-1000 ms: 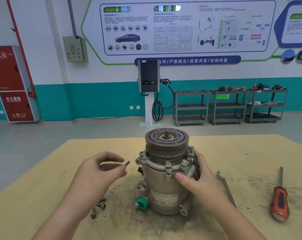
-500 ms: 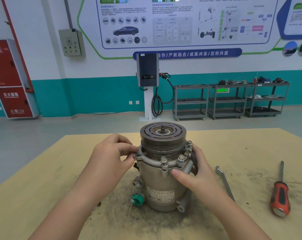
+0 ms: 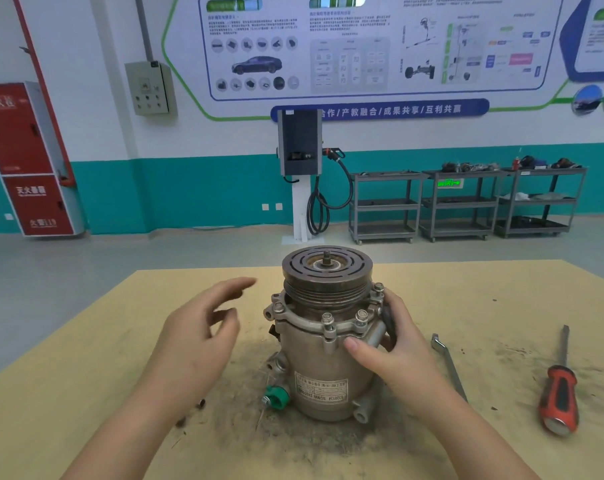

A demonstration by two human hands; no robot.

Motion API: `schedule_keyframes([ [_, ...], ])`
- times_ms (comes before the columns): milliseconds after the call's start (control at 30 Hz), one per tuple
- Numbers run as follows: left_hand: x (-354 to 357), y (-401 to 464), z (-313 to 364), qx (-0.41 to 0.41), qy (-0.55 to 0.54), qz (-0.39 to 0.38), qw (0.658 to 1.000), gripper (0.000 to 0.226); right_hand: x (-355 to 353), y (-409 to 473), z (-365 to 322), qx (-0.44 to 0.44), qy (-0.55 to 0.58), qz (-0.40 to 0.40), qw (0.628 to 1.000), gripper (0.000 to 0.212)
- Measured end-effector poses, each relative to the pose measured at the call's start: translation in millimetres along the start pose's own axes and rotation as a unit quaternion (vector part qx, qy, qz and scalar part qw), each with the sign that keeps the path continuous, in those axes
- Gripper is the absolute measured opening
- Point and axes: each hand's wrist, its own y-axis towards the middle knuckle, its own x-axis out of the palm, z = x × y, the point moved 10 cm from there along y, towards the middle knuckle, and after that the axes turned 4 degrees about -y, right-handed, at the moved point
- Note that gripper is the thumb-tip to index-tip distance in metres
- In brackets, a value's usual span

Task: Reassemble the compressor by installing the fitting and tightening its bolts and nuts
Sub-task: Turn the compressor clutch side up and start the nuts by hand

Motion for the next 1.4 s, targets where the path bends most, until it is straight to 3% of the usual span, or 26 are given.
schedule_keyframes([
  [100, -9, -6, -58, -0.105, 0.101, -0.036, 0.989, 0.033, -3, 5, 2, 0.009, 0.028, -0.025, 0.999, 0.086],
  [167, -8, -19, -96, -0.185, 0.186, -0.098, 0.960, 0.022, -10, 8, 7, 0.024, 0.038, -0.035, 0.998, 0.097],
  [233, 0, -34, -122, -0.225, 0.226, -0.165, 0.933, 0.030, -22, 10, 14, 0.043, 0.034, -0.011, 0.998, 0.103],
  [333, 8, -44, -130, -0.227, 0.203, -0.189, 0.934, 0.028, -42, 12, 23, 0.063, 0.025, 0.057, 0.996, 0.114],
  [467, 7, -37, -127, -0.198, 0.244, -0.167, 0.934, 0.021, -54, 14, 34, 0.059, 0.057, 0.113, 0.990, 0.093],
  [767, 14, -37, -123, -0.165, 0.283, -0.153, 0.932, 0.032, -59, 17, 37, 0.051, 0.044, 0.133, 0.989, 0.069],
  [1267, 11, -40, -114, -0.143, 0.233, -0.133, 0.953, 0.032, -56, 15, 46, 0.065, 0.023, 0.131, 0.989, 0.074],
  [1333, 5, -35, -94, -0.129, 0.147, -0.069, 0.978, 0.030, -56, 16, 46, 0.065, 0.021, 0.130, 0.989, 0.073],
  [1400, 2, -28, -64, -0.113, -0.005, 0.002, 0.994, 0.025, -56, 16, 46, 0.064, 0.020, 0.130, 0.989, 0.071],
])
